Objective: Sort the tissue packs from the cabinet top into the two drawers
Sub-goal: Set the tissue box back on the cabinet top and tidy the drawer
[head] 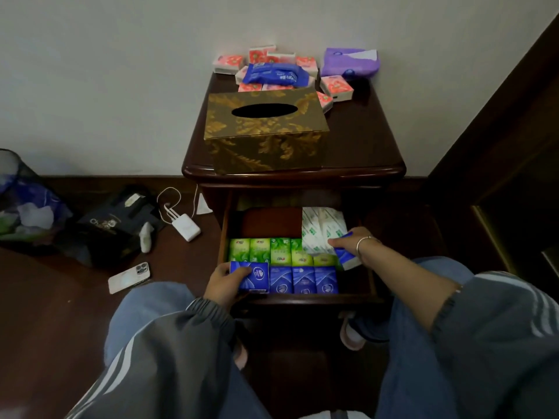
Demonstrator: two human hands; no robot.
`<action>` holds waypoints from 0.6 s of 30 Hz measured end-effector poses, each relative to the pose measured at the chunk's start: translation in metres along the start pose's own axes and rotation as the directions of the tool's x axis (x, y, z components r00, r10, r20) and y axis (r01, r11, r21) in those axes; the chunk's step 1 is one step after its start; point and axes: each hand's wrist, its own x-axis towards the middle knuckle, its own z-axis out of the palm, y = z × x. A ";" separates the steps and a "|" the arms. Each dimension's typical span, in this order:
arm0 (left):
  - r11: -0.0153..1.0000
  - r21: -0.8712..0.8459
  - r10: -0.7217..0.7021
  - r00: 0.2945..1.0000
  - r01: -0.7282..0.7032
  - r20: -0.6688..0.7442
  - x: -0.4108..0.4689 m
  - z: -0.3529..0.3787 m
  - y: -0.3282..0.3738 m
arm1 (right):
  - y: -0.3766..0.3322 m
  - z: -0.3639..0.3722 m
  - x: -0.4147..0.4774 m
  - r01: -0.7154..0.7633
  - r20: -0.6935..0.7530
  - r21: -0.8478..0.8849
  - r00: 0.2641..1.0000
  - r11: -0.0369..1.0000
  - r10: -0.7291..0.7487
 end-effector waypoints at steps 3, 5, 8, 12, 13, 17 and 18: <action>1.000 0.010 0.019 1.000 -0.019 0.008 0.006 0.004 0.001 | -0.004 -0.001 0.020 0.004 -0.061 -0.052 0.998 0.999 -0.007; 0.999 0.046 0.019 1.000 -0.019 0.015 0.008 0.007 0.002 | -0.001 -0.002 0.023 0.023 -0.102 -0.113 0.994 0.993 -0.035; 0.996 0.085 0.013 0.999 -0.016 0.034 0.010 0.012 0.004 | 0.012 0.001 0.015 0.116 -0.152 -0.284 0.975 0.952 -0.164; 0.995 0.096 0.019 0.999 -0.021 0.028 0.011 0.016 0.006 | 0.027 0.008 0.002 0.191 -0.228 -0.493 0.913 0.849 -0.338; 0.995 0.097 0.019 0.999 -0.021 0.029 0.012 0.017 0.006 | 0.028 0.009 0.001 0.176 -0.223 -0.521 0.916 0.835 -0.332; 0.994 0.103 0.027 0.999 -0.030 0.027 0.010 0.017 0.007 | 0.029 0.013 0.007 0.101 -0.081 -0.421 0.986 0.901 -0.148; 0.994 0.104 0.035 0.999 -0.038 0.029 0.009 0.017 0.007 | 0.030 0.015 0.008 0.107 -0.025 -0.386 0.992 0.916 -0.126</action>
